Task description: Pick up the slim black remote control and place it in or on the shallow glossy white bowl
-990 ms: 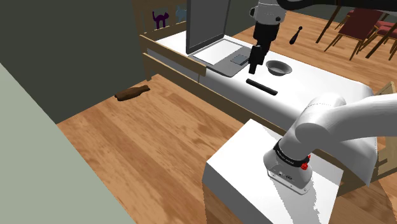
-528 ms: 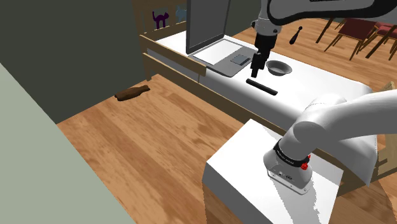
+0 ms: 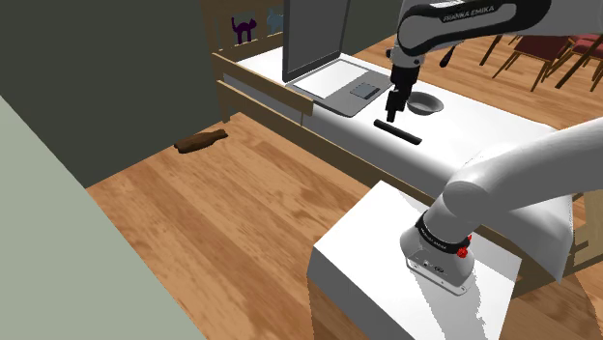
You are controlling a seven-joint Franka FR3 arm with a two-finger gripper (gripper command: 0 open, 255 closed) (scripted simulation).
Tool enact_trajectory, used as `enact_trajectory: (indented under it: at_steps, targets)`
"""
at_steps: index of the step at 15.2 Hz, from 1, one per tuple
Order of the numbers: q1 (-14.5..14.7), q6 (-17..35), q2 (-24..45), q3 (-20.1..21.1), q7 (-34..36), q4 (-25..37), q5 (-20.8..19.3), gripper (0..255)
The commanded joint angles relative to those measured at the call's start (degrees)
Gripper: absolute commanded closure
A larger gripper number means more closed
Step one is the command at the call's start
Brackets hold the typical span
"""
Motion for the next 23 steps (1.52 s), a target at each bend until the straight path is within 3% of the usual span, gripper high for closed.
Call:
enact_trajectory:
  at_steps: [1,10,18,23]
  targets:
    - [-1.0,2.8,3.2,-2.3,-2.1,0.2,-1.3,0]
    - [-3.7,13.5,20.9,-11.2,-11.4,5.9,-2.0,0]
    - [-4.1,20.2,24.3,-12.3,-12.1,2.4,-1.8,0]
    - [-4.1,20.2,24.3,-12.3,-12.1,2.4,-1.8,0]
